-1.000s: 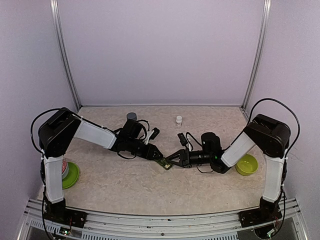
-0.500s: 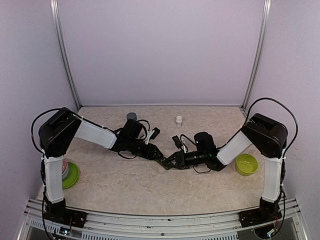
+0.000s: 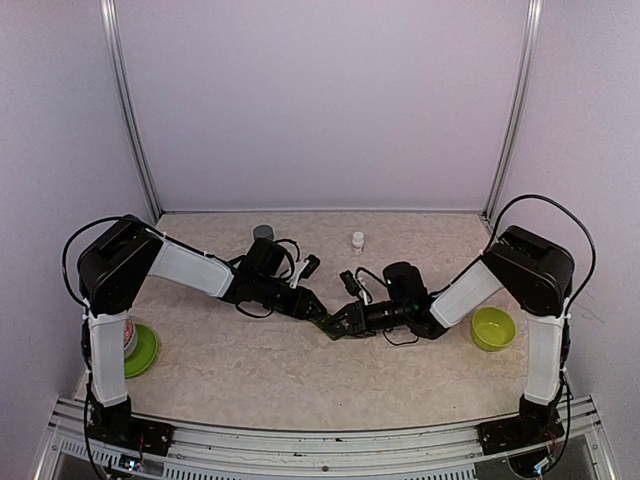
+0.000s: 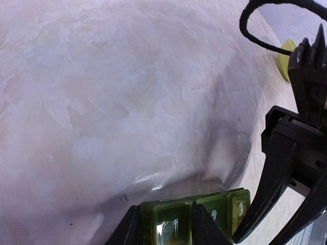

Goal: Sort the pills into containers
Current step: Close the lid of the pill container on the pill container.

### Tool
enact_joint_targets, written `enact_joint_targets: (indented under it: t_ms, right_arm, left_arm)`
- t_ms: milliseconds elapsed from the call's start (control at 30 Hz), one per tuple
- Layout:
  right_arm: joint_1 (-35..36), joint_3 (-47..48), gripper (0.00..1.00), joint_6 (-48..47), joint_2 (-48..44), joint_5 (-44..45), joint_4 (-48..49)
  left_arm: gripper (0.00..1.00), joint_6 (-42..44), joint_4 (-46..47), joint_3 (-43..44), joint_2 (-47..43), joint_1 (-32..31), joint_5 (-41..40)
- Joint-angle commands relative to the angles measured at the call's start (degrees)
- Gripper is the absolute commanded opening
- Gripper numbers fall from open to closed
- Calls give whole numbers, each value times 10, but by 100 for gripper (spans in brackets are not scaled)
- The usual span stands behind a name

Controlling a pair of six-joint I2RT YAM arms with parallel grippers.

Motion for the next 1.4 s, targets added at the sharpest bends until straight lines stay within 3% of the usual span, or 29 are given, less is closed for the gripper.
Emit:
enact_joint_targets:
  t_ms: [0,400,600,733,1033,1367]
  right_arm:
    - [10,-5,23,-16,30,6,-72]
    - [11,-18,23,-18,40,1,-69]
    - [11,-4,28,-39,0,-23,-52]
    - [11,15,36,-74,-61,-24,-78]
    - [11,28,64,-179,-151,73,-221]
    - [10,-25,78,-146,-156,117,-216]
  left_arm:
    - [32,3,-50,-6,29,0,-29]
    - [32,3,-50,-6,30,2,-30]
    - [32,2,-47,-7,28,3,-30]
    - [33,-2,-35,-14,21,5,-22]
    - [52,-14,15,-46,-19,12,6]
    - [52,-27,44,-56,-18,16,53]
